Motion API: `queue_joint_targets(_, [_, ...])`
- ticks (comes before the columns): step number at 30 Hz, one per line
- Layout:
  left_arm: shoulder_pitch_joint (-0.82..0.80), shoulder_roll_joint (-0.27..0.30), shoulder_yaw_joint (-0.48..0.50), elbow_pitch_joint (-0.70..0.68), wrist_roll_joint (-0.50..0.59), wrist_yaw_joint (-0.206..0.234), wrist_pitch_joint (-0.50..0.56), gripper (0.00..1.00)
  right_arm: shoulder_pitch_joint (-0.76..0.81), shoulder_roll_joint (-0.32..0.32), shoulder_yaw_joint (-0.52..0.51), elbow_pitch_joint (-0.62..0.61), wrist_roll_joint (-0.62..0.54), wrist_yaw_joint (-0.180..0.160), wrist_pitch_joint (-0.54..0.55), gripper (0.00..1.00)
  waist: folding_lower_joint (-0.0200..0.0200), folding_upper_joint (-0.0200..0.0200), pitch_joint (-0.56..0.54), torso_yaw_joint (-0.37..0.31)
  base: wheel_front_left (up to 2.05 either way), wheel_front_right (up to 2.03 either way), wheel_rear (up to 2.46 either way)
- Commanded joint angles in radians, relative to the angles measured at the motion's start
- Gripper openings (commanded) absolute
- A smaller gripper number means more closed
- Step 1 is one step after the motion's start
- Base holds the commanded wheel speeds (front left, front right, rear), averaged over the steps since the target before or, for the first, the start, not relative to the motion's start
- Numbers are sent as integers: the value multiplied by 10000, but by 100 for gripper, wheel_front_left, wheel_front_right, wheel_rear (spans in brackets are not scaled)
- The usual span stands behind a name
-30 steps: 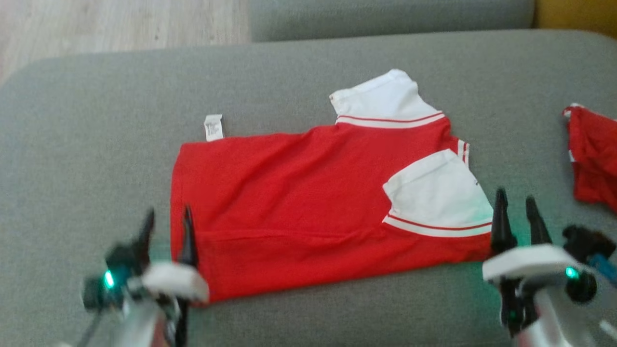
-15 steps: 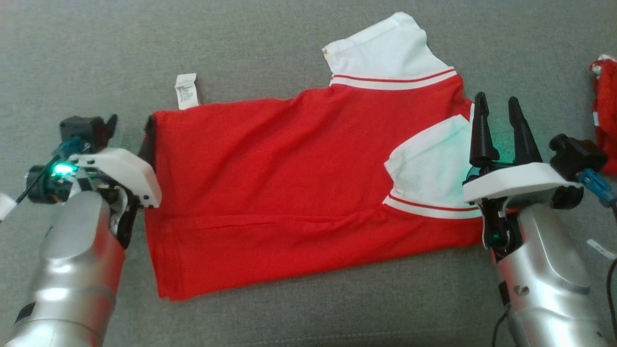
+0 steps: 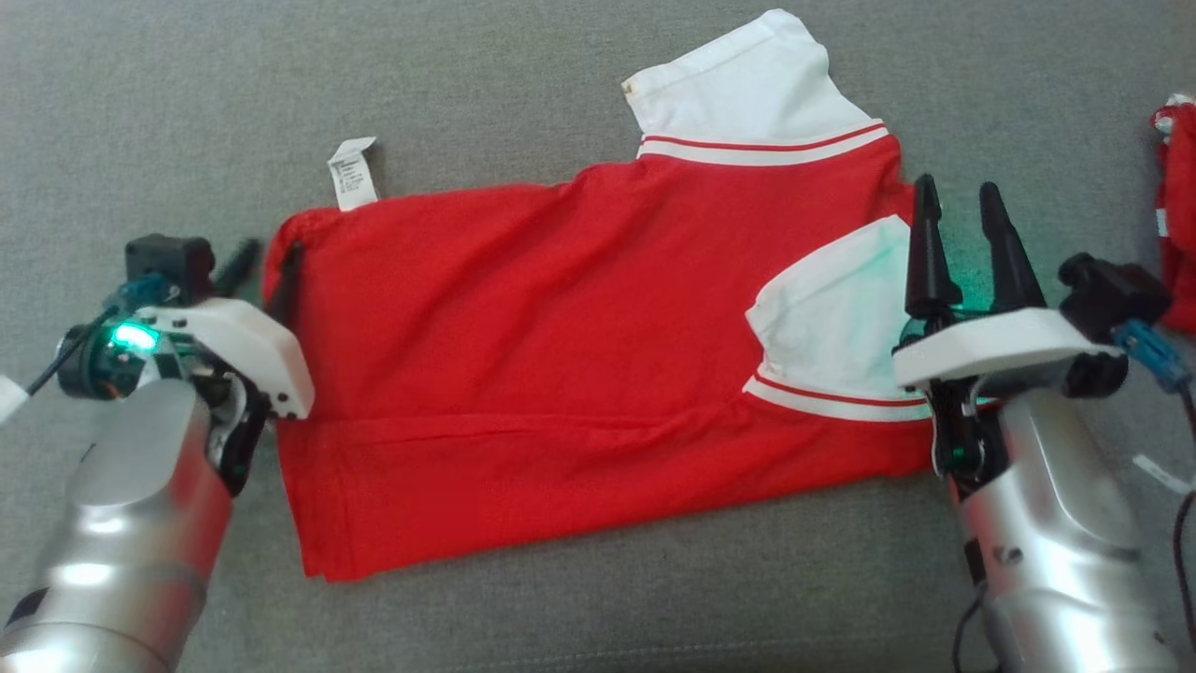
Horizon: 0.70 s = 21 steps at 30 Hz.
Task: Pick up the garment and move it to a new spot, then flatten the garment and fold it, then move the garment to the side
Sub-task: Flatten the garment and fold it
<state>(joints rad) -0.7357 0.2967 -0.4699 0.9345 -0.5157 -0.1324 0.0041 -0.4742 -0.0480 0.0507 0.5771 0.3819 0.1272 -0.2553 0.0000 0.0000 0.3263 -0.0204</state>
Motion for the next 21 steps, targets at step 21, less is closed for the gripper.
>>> queue_joint_targets(21, [-1412,-135,-401,47,-775,147,-2396,0,-4361,-1247,944,2852,-1301,35,1783,100,0,0,488,1389,0,0,0])
